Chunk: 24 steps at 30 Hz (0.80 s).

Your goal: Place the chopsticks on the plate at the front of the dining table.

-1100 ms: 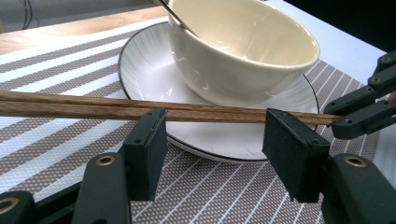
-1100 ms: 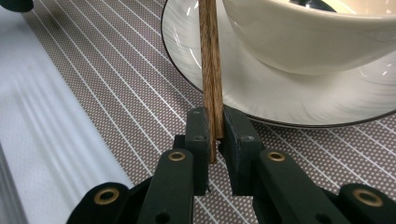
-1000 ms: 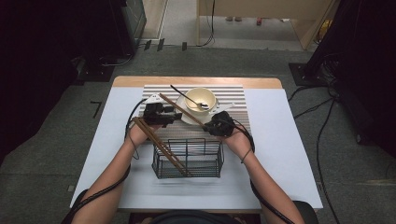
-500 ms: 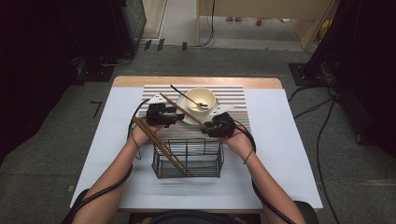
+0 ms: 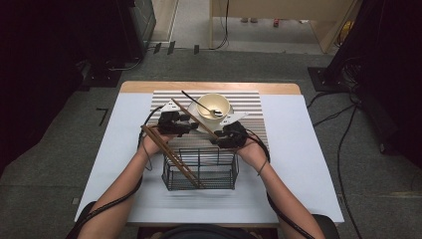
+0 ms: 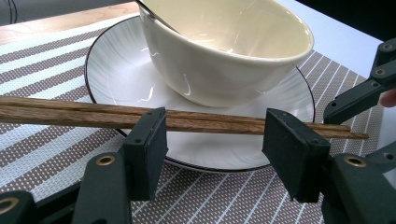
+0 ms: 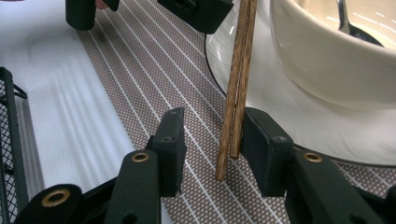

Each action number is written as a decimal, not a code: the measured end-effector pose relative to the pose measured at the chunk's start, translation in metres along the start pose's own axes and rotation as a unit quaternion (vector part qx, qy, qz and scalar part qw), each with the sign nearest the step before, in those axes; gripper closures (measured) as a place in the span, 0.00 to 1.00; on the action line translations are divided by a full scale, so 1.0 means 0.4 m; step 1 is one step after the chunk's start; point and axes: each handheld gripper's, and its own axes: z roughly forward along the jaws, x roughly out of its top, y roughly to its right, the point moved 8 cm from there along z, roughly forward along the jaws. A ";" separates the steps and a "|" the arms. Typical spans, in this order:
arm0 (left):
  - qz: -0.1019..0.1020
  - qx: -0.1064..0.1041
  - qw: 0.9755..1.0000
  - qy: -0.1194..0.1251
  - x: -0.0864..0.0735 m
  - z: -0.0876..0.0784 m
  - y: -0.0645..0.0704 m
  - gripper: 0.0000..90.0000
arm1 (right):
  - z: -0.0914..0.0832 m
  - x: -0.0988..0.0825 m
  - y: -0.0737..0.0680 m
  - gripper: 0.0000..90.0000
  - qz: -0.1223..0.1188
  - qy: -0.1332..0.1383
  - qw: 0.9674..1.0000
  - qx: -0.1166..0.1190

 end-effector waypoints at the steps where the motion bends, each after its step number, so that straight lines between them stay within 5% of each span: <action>1: 0.000 0.000 1.000 0.000 0.000 0.000 0.000 0.45 | 0.001 0.001 -0.001 0.67 -0.001 0.000 1.000 0.001; 24: -0.003 0.003 1.000 0.004 0.005 0.003 -0.012 0.43 | 0.018 0.013 -0.023 0.62 -0.024 0.000 1.000 0.012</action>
